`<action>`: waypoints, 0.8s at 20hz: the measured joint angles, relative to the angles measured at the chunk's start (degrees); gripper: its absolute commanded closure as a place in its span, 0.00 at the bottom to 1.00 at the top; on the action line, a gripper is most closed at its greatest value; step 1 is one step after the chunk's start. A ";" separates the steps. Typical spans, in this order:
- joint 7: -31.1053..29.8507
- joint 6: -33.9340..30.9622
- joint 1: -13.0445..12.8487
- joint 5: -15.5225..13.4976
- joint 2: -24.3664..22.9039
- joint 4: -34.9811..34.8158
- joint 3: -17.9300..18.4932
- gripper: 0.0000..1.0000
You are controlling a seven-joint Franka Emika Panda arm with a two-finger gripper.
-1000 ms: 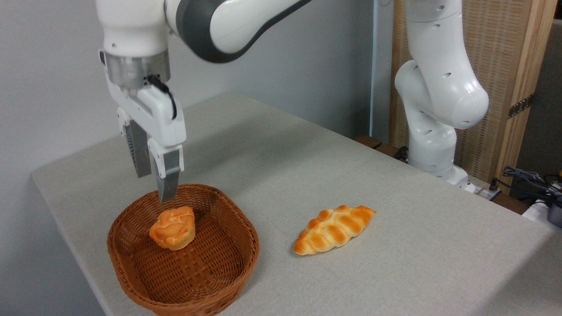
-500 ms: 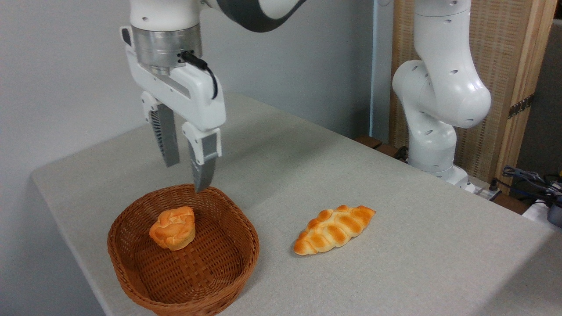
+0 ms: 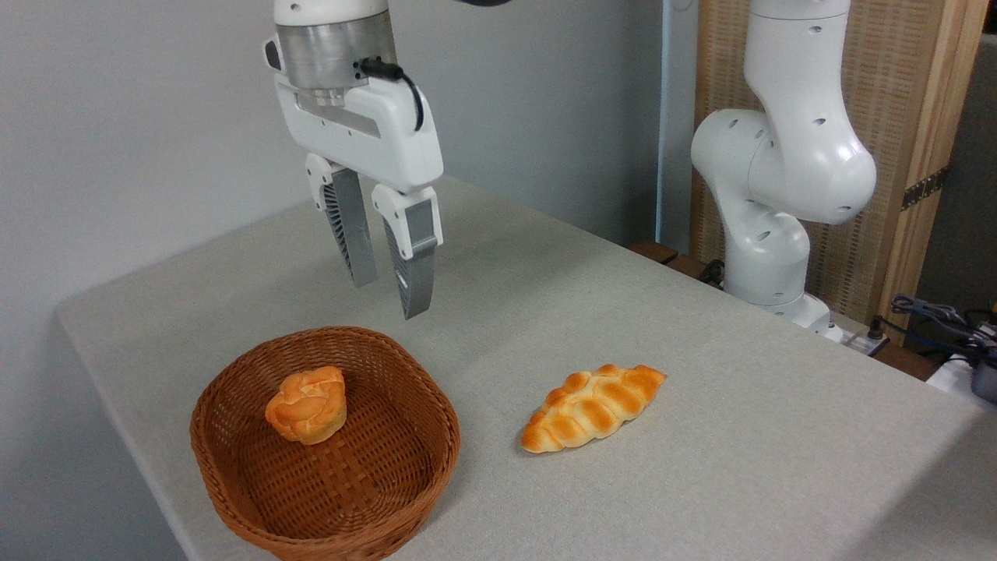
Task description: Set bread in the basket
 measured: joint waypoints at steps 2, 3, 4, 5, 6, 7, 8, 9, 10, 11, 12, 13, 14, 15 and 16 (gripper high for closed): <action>-2.31 -0.43 0.18 0.25 -0.18 0.00 0.03 0.00; -2.60 -0.90 0.29 0.27 -0.21 0.01 0.08 0.00; -2.61 -1.23 0.40 0.27 -0.24 0.04 0.16 0.00; -2.61 -1.38 0.52 0.27 -0.28 0.06 0.24 0.00; -2.61 -1.44 0.61 0.28 -0.35 0.07 0.39 0.00; -2.61 -1.45 0.70 0.28 -0.42 0.07 0.56 0.00; -2.61 -1.46 0.75 0.28 -0.48 0.07 0.70 0.00; -2.61 -1.46 0.76 0.28 -0.52 0.07 0.81 0.00; -2.61 -1.46 0.76 0.28 -0.54 0.07 0.84 0.00; -2.61 -1.46 0.75 0.28 -0.54 0.07 0.84 0.00; -2.61 -1.46 0.75 0.28 -0.54 0.07 0.84 0.00; -2.61 -1.46 0.75 0.28 -0.54 0.07 0.84 0.00; -2.61 -1.46 0.75 0.28 -0.54 0.07 0.84 0.00; -2.61 -1.46 0.75 0.28 -0.54 0.07 0.84 0.00; -2.61 -1.50 0.75 0.28 -0.54 0.07 0.84 0.00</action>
